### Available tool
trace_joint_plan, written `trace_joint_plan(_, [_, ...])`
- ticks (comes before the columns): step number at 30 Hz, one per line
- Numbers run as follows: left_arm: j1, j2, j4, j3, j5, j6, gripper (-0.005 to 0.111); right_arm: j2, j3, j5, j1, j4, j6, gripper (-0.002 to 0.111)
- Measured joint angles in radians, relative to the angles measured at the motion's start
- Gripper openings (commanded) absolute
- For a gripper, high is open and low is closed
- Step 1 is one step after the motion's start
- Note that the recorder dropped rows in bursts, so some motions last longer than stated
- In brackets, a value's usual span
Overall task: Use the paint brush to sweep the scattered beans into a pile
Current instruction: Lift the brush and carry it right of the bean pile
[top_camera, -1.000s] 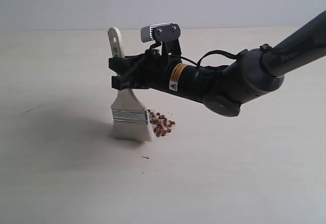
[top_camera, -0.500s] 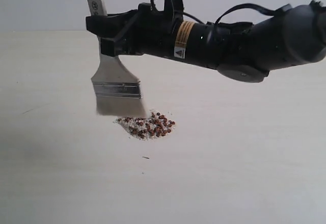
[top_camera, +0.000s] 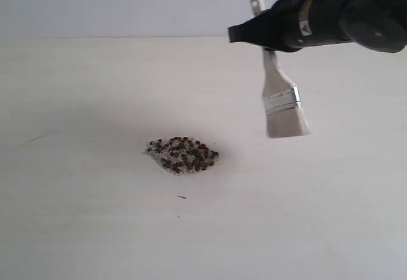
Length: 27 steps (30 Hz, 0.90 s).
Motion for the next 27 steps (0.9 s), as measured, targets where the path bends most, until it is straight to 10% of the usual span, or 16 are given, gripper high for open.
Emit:
trace_joint_plan(6, [0.0, 0.0, 0.0, 0.0, 0.0, 0.0, 0.0, 0.0, 0.0, 0.2, -0.154, 0.397, -0.359, 0.0])
trace_joint_plan(11, [0.0, 0.0, 0.0, 0.0, 0.0, 0.0, 0.0, 0.021, -0.077, 0.68, -0.307, 1.34, -1.318, 0.0])
trace_joint_plan(17, [0.0, 0.0, 0.0, 0.0, 0.0, 0.0, 0.0, 0.164, -0.091, 0.848, -0.334, 1.51, -1.382, 0.0])
trace_joint_plan(27, [0.0, 0.0, 0.0, 0.0, 0.0, 0.0, 0.0, 0.231, 0.064, 0.546, -0.336, 1.767, -1.456, 0.0])
